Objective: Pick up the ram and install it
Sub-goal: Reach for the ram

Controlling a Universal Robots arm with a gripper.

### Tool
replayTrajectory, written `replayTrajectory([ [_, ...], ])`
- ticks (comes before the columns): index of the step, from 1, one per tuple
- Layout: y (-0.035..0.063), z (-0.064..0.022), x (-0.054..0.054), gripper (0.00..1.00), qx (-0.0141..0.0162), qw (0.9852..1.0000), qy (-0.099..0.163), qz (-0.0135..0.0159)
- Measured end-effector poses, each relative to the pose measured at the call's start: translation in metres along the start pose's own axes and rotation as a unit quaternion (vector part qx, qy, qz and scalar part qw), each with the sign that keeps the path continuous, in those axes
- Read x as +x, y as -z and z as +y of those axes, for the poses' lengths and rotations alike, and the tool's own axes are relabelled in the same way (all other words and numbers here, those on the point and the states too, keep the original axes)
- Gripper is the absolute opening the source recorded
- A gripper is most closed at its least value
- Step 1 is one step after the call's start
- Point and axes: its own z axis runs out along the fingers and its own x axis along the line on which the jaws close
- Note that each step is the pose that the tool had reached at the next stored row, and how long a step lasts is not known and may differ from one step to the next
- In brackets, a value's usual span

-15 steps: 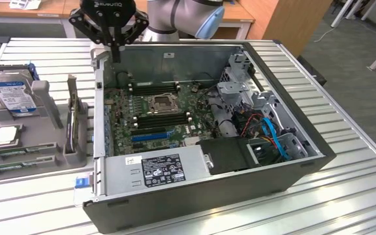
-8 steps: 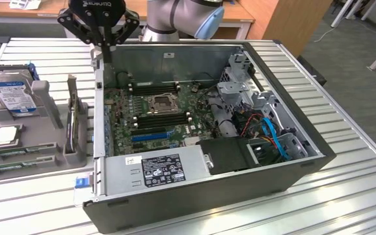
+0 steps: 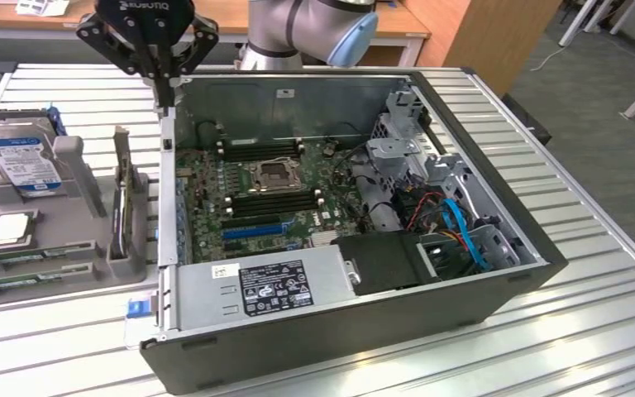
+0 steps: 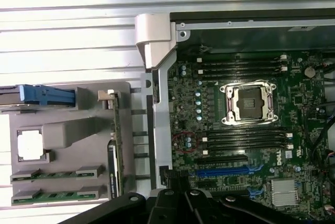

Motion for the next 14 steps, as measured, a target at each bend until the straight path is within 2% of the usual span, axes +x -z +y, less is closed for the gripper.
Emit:
replayTrajectory([
  [14,0.0006,-0.0017,0.023,0.10,0.0000,1.0000,0.000,0.0000],
])
